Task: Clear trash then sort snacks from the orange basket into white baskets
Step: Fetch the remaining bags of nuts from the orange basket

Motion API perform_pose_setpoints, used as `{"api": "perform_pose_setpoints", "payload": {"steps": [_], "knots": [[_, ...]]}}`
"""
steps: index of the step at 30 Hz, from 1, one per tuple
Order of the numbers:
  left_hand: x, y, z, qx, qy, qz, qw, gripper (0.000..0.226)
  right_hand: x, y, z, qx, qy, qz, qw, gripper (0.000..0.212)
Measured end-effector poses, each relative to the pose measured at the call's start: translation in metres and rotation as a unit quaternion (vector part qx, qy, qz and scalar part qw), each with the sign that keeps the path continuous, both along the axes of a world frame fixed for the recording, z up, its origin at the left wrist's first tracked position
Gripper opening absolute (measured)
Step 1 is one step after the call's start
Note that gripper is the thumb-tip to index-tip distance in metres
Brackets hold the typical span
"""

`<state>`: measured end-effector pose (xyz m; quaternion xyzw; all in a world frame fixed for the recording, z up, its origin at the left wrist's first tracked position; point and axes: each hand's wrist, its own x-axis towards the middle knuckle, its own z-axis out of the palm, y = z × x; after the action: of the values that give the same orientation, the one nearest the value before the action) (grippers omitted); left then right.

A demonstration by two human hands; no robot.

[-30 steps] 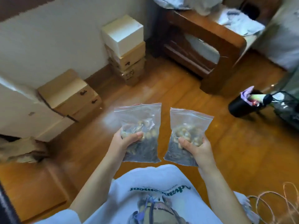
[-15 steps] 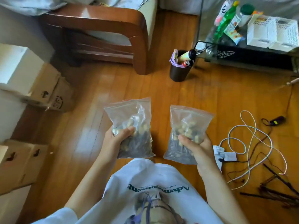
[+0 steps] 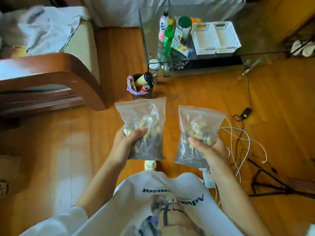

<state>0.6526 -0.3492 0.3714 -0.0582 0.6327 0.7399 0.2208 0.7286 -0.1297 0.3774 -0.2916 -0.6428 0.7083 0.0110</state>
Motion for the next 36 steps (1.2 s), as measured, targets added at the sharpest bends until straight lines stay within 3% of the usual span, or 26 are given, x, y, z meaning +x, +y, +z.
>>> {"api": "perform_pose_setpoints", "payload": {"steps": [7,13,23,30,36], "knots": [[-0.088,0.073,0.007,-0.003,-0.001,-0.096,0.995,0.016,-0.057,0.051,-0.002,-0.016,0.010,-0.097,0.995,0.050],[-0.148,0.134,-0.002,-0.013,-0.014,-0.122,0.992,0.020,-0.107,0.117,-0.015,-0.016,0.003,-0.146,0.989,0.047],[-0.271,0.290,0.006,-0.020,-0.014,-0.063,0.998,0.019,-0.233,0.294,-0.009,-0.029,0.017,-0.125,0.992,0.047],[-0.330,0.375,0.012,-0.026,-0.023,-0.042,0.999,0.020,-0.306,0.386,-0.005,-0.021,0.007,-0.097,0.995,0.058],[-0.379,0.421,0.003,-0.042,-0.042,-0.032,0.998,0.020,-0.361,0.435,-0.012,-0.025,0.000,-0.074,0.997,0.044]]}}
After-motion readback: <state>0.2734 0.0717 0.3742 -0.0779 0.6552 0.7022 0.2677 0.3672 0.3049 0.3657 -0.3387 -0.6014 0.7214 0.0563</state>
